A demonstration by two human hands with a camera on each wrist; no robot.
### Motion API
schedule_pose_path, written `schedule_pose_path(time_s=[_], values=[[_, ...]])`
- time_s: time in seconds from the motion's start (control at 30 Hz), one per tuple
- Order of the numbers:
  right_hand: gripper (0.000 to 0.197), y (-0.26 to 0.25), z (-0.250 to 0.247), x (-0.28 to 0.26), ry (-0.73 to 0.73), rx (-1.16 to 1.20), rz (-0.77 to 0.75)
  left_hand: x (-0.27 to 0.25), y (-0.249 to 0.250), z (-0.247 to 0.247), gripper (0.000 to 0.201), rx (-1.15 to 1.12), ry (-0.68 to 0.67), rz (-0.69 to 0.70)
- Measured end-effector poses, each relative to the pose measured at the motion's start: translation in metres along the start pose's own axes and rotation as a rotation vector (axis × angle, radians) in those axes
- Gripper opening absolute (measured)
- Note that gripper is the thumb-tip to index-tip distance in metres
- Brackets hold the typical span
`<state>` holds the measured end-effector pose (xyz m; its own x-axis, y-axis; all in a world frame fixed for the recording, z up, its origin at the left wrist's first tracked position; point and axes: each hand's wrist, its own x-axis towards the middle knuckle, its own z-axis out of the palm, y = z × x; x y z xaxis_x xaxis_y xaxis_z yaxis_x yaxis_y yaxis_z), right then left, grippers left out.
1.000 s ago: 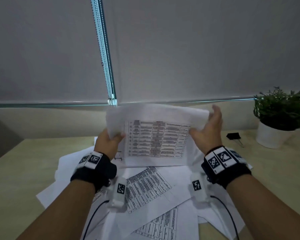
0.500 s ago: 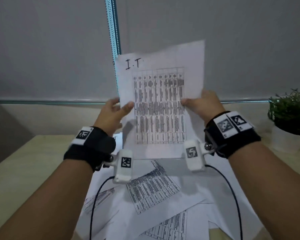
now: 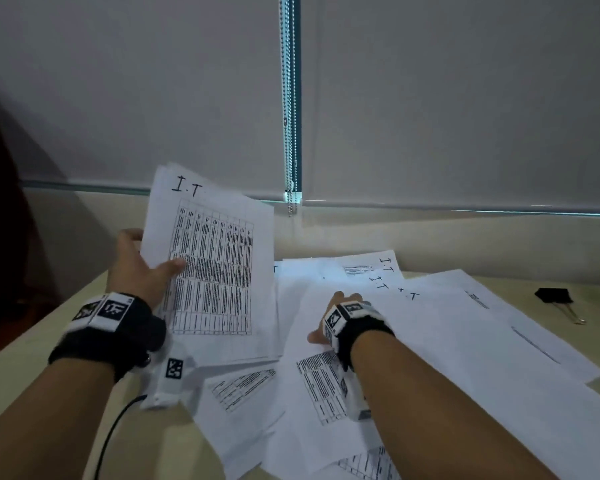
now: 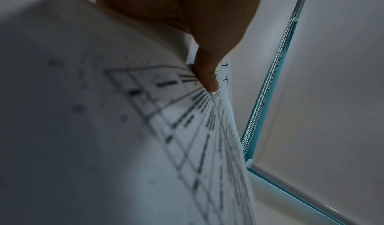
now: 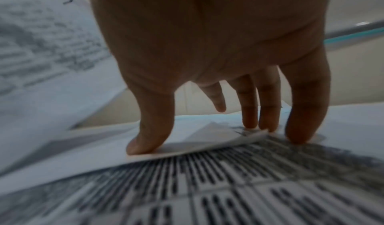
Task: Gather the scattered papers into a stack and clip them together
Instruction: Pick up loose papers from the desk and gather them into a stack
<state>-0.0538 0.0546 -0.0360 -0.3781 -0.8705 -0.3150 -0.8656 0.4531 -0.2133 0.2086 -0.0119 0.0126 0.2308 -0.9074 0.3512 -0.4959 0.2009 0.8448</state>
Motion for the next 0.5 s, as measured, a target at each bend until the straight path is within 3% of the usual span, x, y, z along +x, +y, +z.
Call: schedule_pose_path(time_s=[0.1, 0.2, 0.23, 0.3, 0.33, 0.4, 0.47, 0.5], values=[[0.024, 0.001, -0.01, 0.002, -0.037, -0.019, -0.028, 0.001, -0.007, -0.011, 0.064, 0.001, -0.004, -0.012], [0.009, 0.017, -0.015, 0.013, -0.042, -0.126, -0.058, 0.0, -0.012, -0.014, 0.066, -0.004, 0.002, -0.031], [0.009, 0.024, -0.015, 0.015, -0.039, -0.123, -0.078, 0.0, -0.014, -0.014, 0.066, -0.002, 0.004, -0.036], [0.033, 0.04, -0.03, 0.015, -0.041, -0.051, -0.043, -0.003, -0.014, -0.013, 0.067, -0.006, 0.003, -0.037], [0.036, 0.048, -0.042, 0.016, 0.043, 0.008, -0.022, -0.004, -0.014, -0.013, 0.067, -0.007, 0.003, -0.037], [0.009, 0.059, -0.077, 0.016, 0.281, 0.233, 0.008, -0.006, -0.015, -0.012, 0.07, -0.006, -0.006, -0.033], [0.048, 0.069, -0.112, 0.014, 0.577, 0.462, -0.009, -0.006, -0.019, -0.011, 0.075, 0.013, -0.024, -0.027], [0.061, 0.071, -0.129, 0.004, 0.708, 0.503, -0.094, -0.005, -0.02, -0.01, 0.077, 0.021, -0.035, -0.016]])
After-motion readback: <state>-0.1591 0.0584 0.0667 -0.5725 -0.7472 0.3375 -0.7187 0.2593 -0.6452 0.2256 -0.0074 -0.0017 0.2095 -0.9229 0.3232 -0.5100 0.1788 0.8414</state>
